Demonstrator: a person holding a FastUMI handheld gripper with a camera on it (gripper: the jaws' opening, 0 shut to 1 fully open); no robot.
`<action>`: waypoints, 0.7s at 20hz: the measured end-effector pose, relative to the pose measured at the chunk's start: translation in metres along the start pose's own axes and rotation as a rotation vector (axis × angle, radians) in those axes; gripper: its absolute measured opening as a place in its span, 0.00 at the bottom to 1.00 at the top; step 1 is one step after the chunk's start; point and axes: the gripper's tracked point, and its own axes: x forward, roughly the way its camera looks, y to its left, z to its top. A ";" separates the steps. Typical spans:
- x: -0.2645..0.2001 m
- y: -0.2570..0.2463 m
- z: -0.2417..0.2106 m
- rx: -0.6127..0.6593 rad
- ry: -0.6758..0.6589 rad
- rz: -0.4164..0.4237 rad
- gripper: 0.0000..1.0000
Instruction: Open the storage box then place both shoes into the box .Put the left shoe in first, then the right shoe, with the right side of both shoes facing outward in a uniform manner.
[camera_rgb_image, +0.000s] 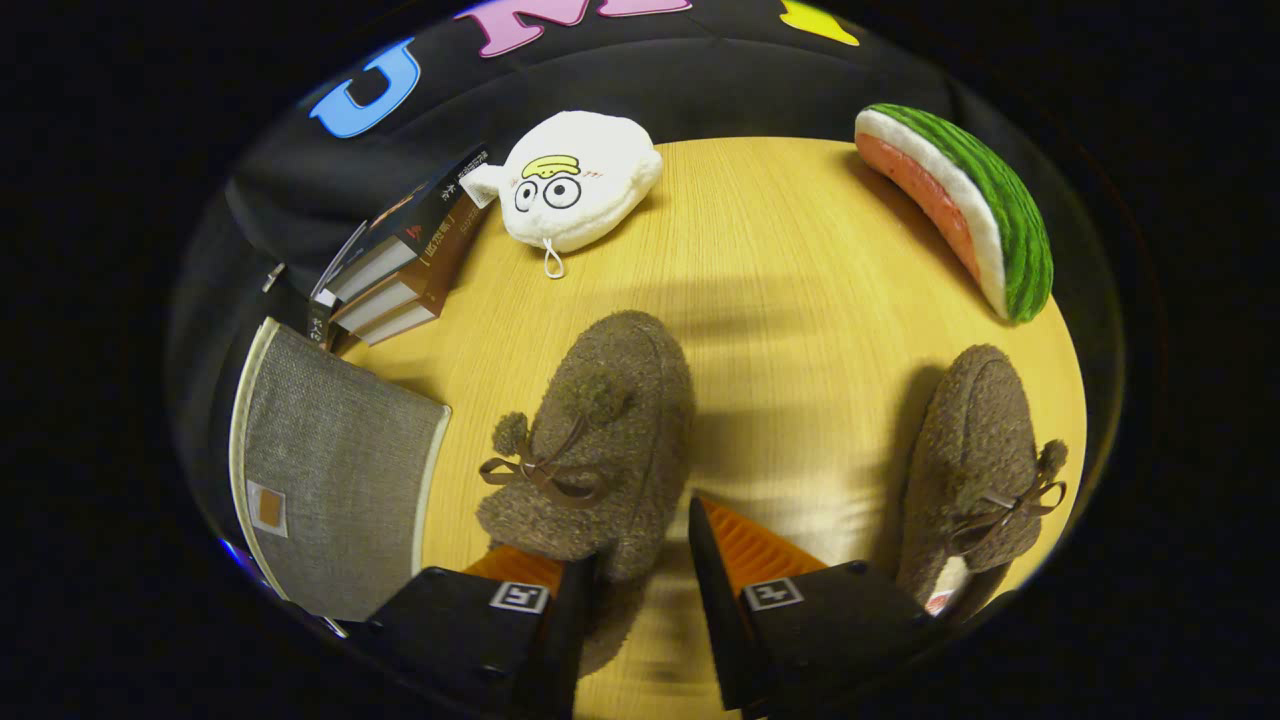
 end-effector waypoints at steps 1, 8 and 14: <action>0.001 0.001 0.001 -0.001 0.004 0.000 0.48; -0.004 -0.005 0.002 0.015 0.008 -0.016 0.06; -0.032 0.009 0.011 0.037 -0.041 -0.016 0.06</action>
